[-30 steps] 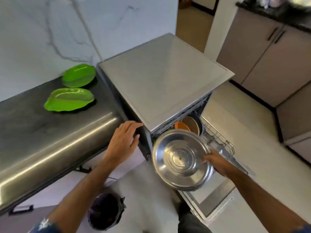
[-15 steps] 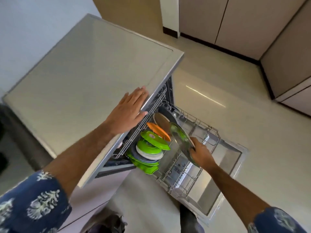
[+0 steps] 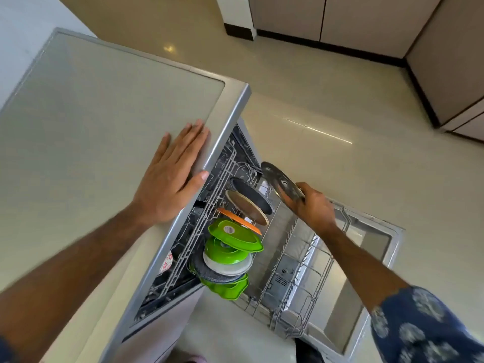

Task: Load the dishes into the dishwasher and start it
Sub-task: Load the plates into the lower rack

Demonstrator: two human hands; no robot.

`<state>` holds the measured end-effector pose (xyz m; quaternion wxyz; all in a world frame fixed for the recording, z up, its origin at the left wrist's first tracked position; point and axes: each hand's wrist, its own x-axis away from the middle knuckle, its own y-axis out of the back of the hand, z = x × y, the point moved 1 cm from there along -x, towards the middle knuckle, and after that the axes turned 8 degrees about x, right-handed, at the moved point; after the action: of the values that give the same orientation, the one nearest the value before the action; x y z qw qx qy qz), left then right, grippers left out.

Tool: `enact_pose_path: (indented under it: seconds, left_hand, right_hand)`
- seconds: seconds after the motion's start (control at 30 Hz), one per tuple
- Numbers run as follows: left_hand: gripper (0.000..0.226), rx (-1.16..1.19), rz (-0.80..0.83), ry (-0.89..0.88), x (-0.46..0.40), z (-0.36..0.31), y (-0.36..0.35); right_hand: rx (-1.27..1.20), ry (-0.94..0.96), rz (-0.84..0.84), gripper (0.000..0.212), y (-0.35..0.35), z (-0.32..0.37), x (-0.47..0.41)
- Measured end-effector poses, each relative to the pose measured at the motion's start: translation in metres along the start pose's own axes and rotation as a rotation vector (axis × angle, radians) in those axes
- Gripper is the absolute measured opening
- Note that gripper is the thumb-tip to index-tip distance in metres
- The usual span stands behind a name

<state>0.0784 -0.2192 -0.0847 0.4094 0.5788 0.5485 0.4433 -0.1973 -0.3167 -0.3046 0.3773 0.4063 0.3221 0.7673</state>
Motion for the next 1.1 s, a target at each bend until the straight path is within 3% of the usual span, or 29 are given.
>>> enact_pose_path:
  seconds: [0.13,0.33,0.5,1.1]
  left_hand:
    - [0.069,0.032,-0.014,0.013,0.001,-0.001,0.003]
    - [0.069,0.058,-0.003,0.026,-0.001,-0.003,0.005]
    - [0.068,0.084,-0.014,0.019,-0.001,-0.002,0.003]
    - [0.07,0.097,0.027,0.071,-0.004,-0.004,0.005]
  right_hand:
    - [0.016,0.049,0.074,0.038,-0.015,0.027,-0.039]
    - [0.004,0.074,-0.008,0.042,-0.029,0.04,-0.035]
    - [-0.008,0.111,0.093,0.046,-0.051,0.031,-0.058]
    - [0.015,0.254,0.237,0.026,-0.154,0.07,-0.097]
